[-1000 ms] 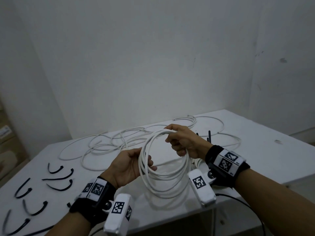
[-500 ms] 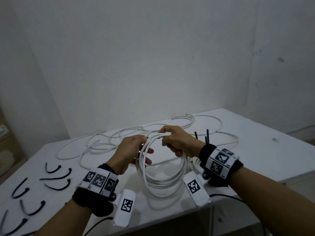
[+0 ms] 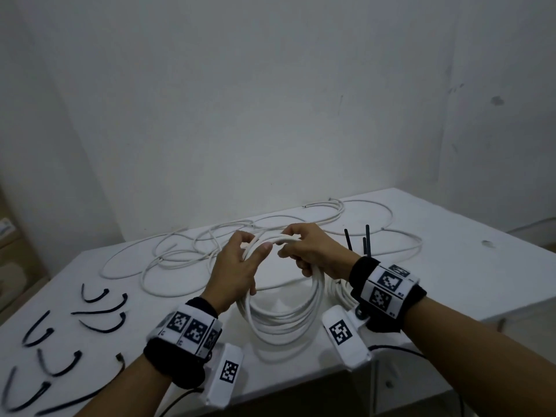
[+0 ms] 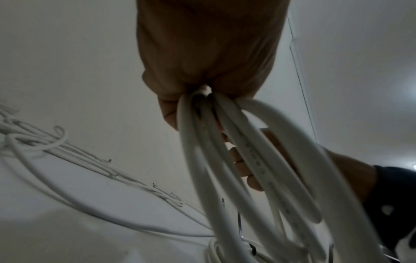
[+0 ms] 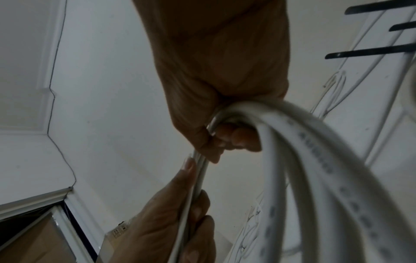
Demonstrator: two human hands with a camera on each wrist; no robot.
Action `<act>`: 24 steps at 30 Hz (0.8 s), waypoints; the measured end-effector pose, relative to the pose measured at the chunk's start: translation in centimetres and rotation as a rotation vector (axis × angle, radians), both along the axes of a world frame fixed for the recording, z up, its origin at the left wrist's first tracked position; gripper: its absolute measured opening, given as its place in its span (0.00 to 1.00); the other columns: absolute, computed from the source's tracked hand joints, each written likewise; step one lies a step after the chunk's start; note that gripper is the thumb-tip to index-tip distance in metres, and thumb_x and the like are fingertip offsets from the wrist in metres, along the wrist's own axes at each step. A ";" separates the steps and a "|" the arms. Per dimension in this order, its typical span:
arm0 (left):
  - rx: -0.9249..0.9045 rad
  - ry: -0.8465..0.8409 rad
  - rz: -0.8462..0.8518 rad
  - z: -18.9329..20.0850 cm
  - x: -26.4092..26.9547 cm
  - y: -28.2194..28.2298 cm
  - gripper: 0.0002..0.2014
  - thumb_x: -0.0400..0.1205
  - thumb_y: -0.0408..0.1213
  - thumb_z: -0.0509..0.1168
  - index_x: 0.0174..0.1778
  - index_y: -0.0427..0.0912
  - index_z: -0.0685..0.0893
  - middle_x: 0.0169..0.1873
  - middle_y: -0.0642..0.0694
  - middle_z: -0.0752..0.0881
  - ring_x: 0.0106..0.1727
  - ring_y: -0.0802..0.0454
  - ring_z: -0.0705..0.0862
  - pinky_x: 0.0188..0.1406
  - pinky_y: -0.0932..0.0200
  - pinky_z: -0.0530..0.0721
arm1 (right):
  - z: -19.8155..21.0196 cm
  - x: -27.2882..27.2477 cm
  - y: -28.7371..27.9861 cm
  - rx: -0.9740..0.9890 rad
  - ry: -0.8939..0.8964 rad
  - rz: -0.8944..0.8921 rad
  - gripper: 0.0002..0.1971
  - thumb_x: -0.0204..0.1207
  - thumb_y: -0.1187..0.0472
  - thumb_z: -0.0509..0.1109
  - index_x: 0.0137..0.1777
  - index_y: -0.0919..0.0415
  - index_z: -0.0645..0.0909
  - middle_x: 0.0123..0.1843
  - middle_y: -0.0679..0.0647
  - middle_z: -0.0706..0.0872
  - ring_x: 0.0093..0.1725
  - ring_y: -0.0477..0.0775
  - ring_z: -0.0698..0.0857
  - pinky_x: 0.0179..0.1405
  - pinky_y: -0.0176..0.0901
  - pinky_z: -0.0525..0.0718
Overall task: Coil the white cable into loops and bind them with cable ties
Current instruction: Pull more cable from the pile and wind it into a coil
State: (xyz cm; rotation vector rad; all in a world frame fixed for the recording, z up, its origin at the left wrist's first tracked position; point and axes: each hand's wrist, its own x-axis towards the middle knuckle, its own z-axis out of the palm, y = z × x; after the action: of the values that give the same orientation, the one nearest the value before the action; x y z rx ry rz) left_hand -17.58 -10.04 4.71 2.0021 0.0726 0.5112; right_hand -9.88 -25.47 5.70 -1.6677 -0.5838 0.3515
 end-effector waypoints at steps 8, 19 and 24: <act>-0.147 -0.037 0.061 -0.5 0.4 0.7 0.14 0.84 0.45 0.65 0.38 0.38 0.78 0.25 0.45 0.73 0.15 0.51 0.72 0.15 0.65 0.69 | -1.4 -0.5 -0.9 0.260 0.077 0.013 0.10 0.77 0.65 0.71 0.56 0.61 0.76 0.37 0.58 0.82 0.28 0.54 0.82 0.26 0.43 0.80; -0.251 0.142 -0.035 0.2 0.4 1.0 0.04 0.85 0.33 0.61 0.45 0.37 0.77 0.28 0.46 0.72 0.16 0.51 0.73 0.17 0.63 0.69 | -2.2 -0.9 -0.5 0.260 -0.053 -0.101 0.12 0.77 0.65 0.71 0.57 0.63 0.75 0.34 0.54 0.82 0.24 0.52 0.80 0.22 0.40 0.78; -0.501 0.172 0.031 0.1 0.6 1.5 0.02 0.85 0.32 0.60 0.49 0.37 0.77 0.26 0.48 0.70 0.15 0.53 0.71 0.18 0.63 0.71 | -4.1 -1.8 -0.5 0.455 0.304 -0.112 0.16 0.73 0.66 0.74 0.57 0.62 0.72 0.35 0.59 0.83 0.26 0.56 0.82 0.24 0.43 0.82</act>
State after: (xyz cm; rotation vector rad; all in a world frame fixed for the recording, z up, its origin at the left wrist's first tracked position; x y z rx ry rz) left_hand -16.97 -8.56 4.83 1.5492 0.3076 0.3003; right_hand -11.64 -25.98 1.58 -1.1754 -0.3113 0.3520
